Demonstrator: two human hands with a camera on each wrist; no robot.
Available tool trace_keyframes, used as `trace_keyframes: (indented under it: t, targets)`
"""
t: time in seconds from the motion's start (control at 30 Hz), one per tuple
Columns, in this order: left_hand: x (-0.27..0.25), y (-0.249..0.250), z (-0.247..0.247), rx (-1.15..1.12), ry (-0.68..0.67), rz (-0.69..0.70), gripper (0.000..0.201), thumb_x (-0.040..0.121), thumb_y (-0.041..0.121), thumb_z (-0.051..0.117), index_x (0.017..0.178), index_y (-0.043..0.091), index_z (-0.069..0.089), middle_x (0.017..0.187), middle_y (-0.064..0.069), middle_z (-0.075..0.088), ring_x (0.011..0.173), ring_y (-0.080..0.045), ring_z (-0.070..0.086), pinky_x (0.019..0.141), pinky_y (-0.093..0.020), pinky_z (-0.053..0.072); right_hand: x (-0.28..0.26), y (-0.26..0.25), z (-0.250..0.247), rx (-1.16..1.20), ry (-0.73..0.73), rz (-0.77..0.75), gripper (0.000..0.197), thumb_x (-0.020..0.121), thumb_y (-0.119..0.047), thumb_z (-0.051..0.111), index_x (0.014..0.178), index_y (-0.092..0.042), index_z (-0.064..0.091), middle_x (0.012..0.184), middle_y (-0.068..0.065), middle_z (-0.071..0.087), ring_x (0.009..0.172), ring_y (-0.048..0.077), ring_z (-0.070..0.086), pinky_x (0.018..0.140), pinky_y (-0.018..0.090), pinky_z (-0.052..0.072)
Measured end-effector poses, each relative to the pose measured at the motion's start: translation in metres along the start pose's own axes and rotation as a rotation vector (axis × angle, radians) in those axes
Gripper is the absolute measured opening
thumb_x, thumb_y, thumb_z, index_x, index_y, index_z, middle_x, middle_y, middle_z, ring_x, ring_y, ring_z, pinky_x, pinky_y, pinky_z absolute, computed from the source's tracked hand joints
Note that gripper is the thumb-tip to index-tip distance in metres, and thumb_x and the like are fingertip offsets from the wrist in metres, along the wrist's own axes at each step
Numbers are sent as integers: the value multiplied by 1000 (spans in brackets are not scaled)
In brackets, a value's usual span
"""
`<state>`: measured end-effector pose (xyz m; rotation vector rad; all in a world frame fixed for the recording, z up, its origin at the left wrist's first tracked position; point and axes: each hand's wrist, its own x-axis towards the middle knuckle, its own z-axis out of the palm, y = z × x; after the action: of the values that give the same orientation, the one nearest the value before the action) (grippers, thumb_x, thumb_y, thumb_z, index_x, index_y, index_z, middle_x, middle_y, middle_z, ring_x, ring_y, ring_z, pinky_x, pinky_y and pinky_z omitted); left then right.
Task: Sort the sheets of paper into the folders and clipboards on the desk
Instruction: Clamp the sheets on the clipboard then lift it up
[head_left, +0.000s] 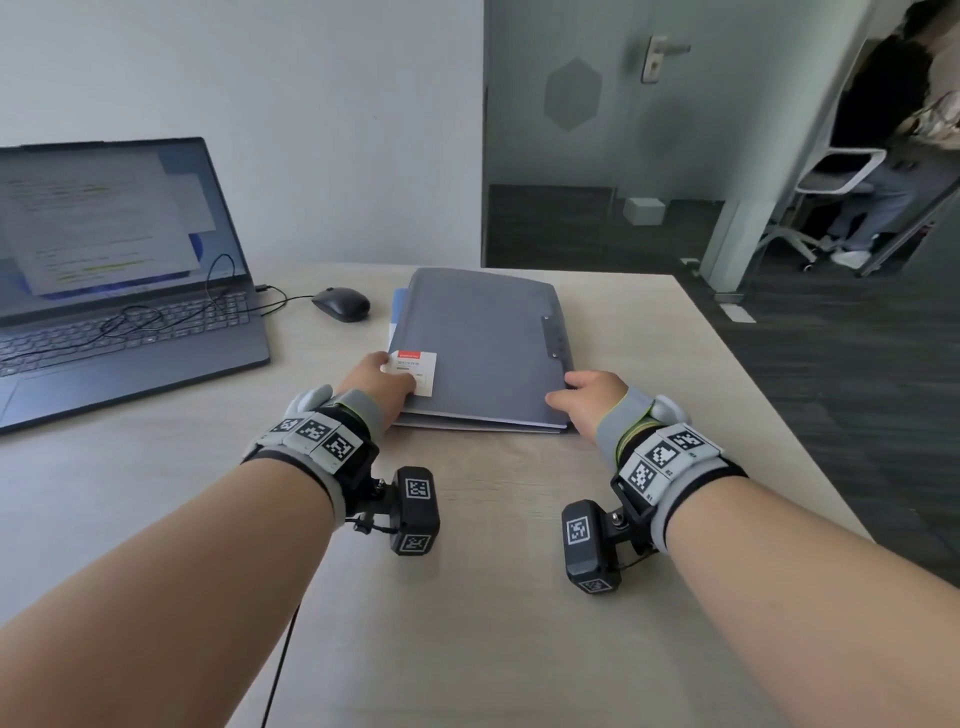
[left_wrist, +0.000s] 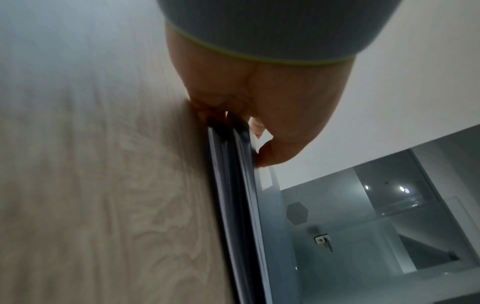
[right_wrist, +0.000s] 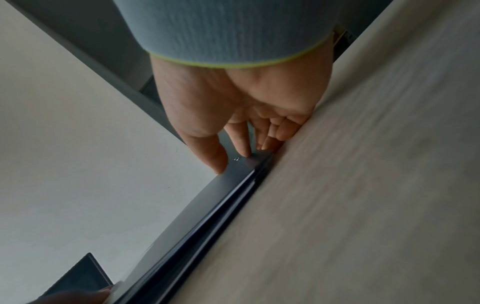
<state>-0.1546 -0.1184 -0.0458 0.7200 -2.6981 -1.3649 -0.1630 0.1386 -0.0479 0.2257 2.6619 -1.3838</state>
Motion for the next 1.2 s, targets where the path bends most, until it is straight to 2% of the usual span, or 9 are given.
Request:
trace_keyframes:
  t: [0.07, 0.17, 0.3, 0.37, 0.6, 0.7, 0.9, 1.03, 1.2]
  targets:
    - [-12, -4, -4, -51, -2, -24, 63, 88, 17, 62, 147, 19, 39, 99, -6, 56, 76, -20, 54, 65, -27, 42, -15, 2, -3, 20, -6, 9, 54, 88, -26, 66, 139, -12, 53, 127, 9, 64, 115, 28, 60, 94, 29, 45]
    - [-31, -9, -7, -124, -19, -75, 67, 83, 15, 66, 144, 16, 40, 92, -6, 56, 90, -28, 55, 80, -31, 44, -37, 5, -9, 28, -38, 21, 55, 90, -25, 63, 140, -6, 52, 140, 11, 57, 126, 31, 54, 96, 27, 41]
    - [-59, -13, -7, -173, -24, -104, 70, 85, 16, 66, 148, 17, 37, 122, -14, 58, 107, -33, 57, 95, -36, 45, -61, 9, -18, 54, -96, -5, 52, 91, -28, 64, 140, -15, 53, 135, 7, 59, 106, 21, 56, 87, 23, 37]
    - [-72, -14, -8, -172, -45, -115, 70, 86, 17, 66, 149, 15, 35, 134, -15, 54, 119, -34, 54, 101, -36, 42, -72, 9, -23, 87, -74, -35, 50, 90, -29, 66, 137, -18, 56, 136, 4, 59, 115, 19, 55, 92, 24, 36]
    - [-81, -3, -8, -189, -45, -99, 39, 85, 14, 65, 123, 4, 56, 119, -17, 65, 94, -31, 61, 88, -38, 49, -74, 1, -30, 235, -20, -91, 45, 90, -23, 65, 134, -15, 58, 132, 1, 59, 111, 14, 51, 93, 24, 32]
    - [-68, -2, 1, -212, -3, -87, 43, 92, 12, 58, 134, 5, 48, 121, -9, 59, 91, -25, 51, 71, -27, 42, -59, -6, -28, 250, -17, -97, 43, 91, -24, 63, 133, -16, 58, 131, 2, 59, 114, 15, 51, 93, 26, 33]
    - [-42, 5, 20, -197, 44, -80, 44, 88, 17, 52, 132, 20, 45, 118, -12, 61, 95, -34, 60, 80, -38, 49, -16, -22, -21, 202, -13, -70, 43, 94, -24, 60, 135, -15, 55, 135, 5, 56, 108, 18, 49, 78, 25, 38]
    - [-32, 8, 23, -264, -3, -112, 63, 81, 13, 59, 140, 22, 39, 109, -7, 59, 96, -32, 58, 84, -37, 48, 4, -26, -13, 145, -52, -15, 52, 94, -27, 58, 143, -16, 46, 140, 6, 51, 126, 24, 48, 88, 25, 31]
    - [-21, 4, 12, -329, 18, -141, 74, 78, 10, 62, 146, 22, 34, 112, -9, 56, 97, -31, 54, 87, -37, 46, 8, -20, -9, 150, -32, 4, 47, 92, -32, 59, 135, -15, 54, 126, 4, 57, 106, 23, 52, 85, 27, 34]
